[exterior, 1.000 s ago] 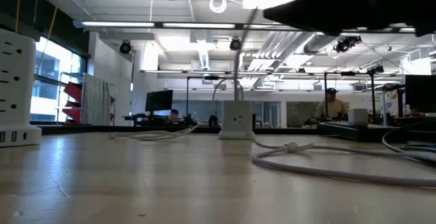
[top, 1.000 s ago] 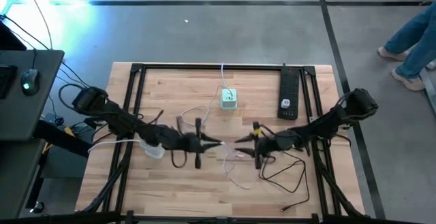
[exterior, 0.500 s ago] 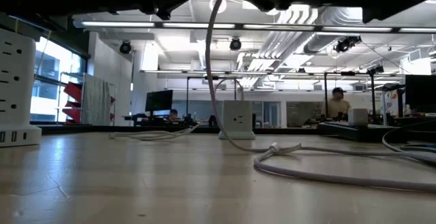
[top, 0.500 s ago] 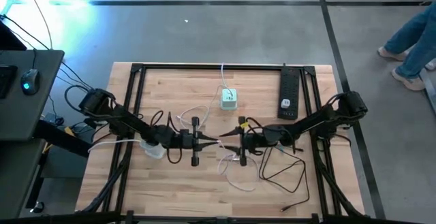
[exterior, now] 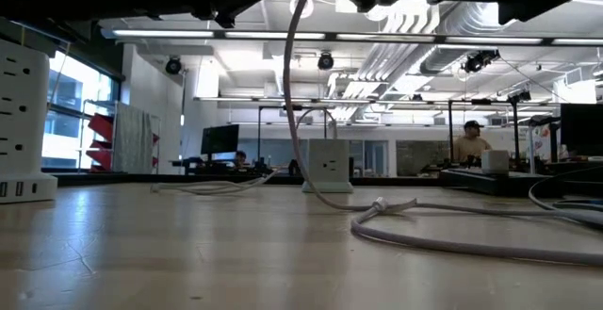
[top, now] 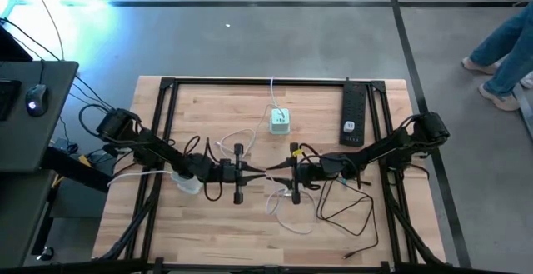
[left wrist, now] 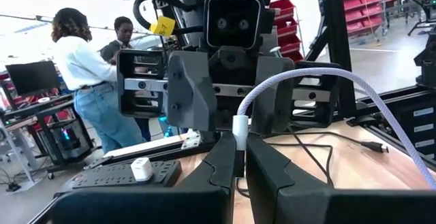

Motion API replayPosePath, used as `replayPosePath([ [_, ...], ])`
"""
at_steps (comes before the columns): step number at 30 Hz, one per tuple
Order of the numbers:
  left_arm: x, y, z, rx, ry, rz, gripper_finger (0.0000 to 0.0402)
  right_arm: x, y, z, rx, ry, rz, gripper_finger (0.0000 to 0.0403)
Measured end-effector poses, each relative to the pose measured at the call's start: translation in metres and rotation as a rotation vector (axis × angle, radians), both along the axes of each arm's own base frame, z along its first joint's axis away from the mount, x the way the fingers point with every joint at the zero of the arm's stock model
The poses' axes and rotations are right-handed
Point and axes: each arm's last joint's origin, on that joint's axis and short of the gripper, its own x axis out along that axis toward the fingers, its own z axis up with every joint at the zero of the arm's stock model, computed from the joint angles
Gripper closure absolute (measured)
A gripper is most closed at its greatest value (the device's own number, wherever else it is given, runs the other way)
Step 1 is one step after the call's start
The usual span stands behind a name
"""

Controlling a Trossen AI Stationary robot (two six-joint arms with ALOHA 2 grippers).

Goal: Insert USB
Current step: Insert the light grey USB charger into the white charger adapter

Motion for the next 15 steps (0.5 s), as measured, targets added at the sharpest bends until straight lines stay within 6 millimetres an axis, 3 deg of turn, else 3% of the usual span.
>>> replayPosePath([
  [8, 0.0002, 0.0004, -0.0013, -0.005, 0.013, 0.014, 0.0401, 0.0001, -0.0007, -0.0009, 0.004, 0.01, -0.023, 0.0388],
  [15, 0.0004, 0.0012, -0.0039, 0.0, 0.038, 0.033, 0.0399, -0.0001, -0.0029, -0.0032, 0.023, 0.036, -0.106, 0.0399],
])
